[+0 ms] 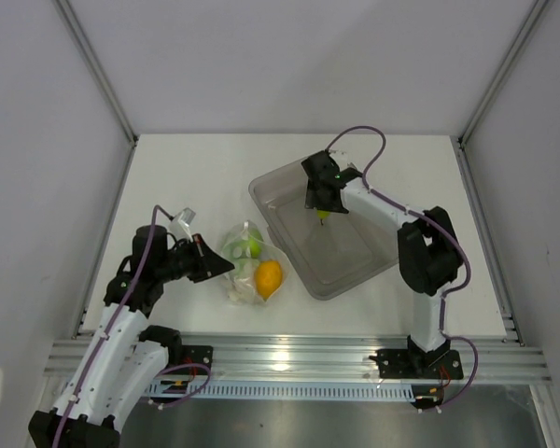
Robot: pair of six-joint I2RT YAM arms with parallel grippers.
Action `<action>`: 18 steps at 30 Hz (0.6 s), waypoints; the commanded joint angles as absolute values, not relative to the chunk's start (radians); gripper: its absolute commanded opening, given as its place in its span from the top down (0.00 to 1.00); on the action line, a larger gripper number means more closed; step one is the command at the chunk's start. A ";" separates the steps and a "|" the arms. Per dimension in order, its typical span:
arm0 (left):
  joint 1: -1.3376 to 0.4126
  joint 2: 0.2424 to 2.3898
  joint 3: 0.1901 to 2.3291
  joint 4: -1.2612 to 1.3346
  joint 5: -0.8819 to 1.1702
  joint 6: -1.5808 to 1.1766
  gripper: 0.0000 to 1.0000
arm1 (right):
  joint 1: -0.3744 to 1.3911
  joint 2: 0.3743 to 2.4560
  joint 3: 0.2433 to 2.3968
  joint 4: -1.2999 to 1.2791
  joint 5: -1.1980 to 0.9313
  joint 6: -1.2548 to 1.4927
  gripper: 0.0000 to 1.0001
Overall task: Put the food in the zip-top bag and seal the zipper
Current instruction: Pick up the fake fruit from the bin.
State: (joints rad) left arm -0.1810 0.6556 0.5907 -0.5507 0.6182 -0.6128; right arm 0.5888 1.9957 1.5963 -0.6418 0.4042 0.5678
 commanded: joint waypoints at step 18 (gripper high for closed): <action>-0.186 0.630 0.618 -0.584 0.615 -0.627 0.99 | 0.807 1.505 1.387 -0.649 0.443 0.627 1.00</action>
